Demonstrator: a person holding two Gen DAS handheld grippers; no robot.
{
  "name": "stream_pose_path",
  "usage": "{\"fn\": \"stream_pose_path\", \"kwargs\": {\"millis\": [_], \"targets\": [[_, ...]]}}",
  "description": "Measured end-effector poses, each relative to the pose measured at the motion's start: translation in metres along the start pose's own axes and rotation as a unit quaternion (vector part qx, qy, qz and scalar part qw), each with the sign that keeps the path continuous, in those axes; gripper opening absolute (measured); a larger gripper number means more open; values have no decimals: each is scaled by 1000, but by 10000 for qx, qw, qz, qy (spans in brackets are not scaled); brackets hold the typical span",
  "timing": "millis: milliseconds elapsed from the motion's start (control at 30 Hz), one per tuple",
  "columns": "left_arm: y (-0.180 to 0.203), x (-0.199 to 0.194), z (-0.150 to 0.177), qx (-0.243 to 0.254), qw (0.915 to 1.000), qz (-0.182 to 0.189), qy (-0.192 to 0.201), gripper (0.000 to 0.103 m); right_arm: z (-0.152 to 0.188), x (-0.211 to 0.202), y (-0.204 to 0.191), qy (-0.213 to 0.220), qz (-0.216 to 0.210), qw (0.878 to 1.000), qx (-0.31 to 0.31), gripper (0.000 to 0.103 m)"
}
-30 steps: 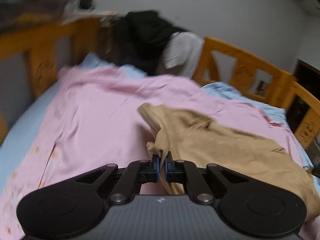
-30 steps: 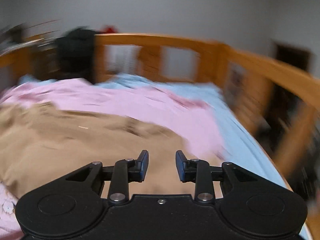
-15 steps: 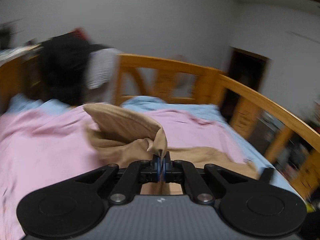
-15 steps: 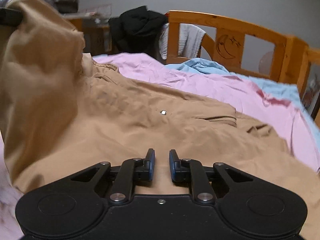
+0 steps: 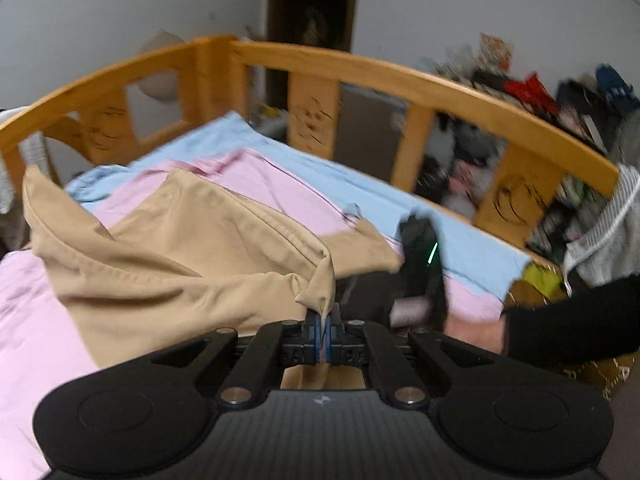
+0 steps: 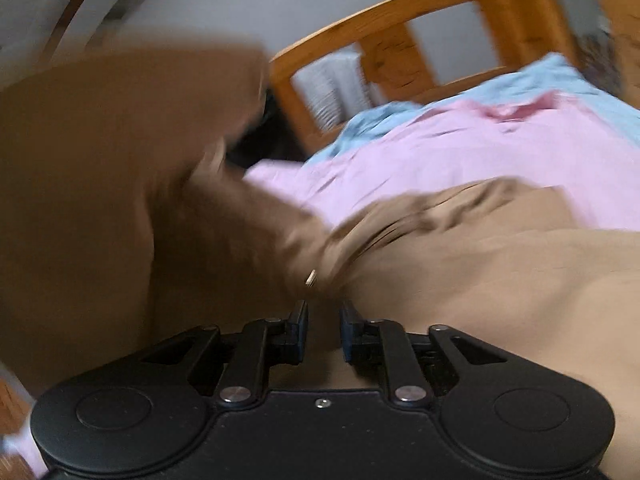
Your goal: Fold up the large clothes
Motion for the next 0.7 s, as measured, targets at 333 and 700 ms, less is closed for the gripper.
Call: {"fn": "stream_pose_path", "kwargs": {"millis": [333, 700], "targets": [[29, 52, 2, -127, 9984, 513, -182, 0, -40, -100, 99, -46, -1063, 9673, 2303, 82], [45, 86, -6, -228, 9959, 833, -253, 0, -43, -77, 78, -339, -1358, 9669, 2133, 12]]}}
Point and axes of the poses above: each gripper's, at about its wrist camera, not at the fingertips, and x roughly the way its jaws point, y to its right, z to its underside, the point moved 6 cm from there along x, roughly the way its jaws point, and after that the axes turned 7 degrees about -y, right-handed, at the moved point
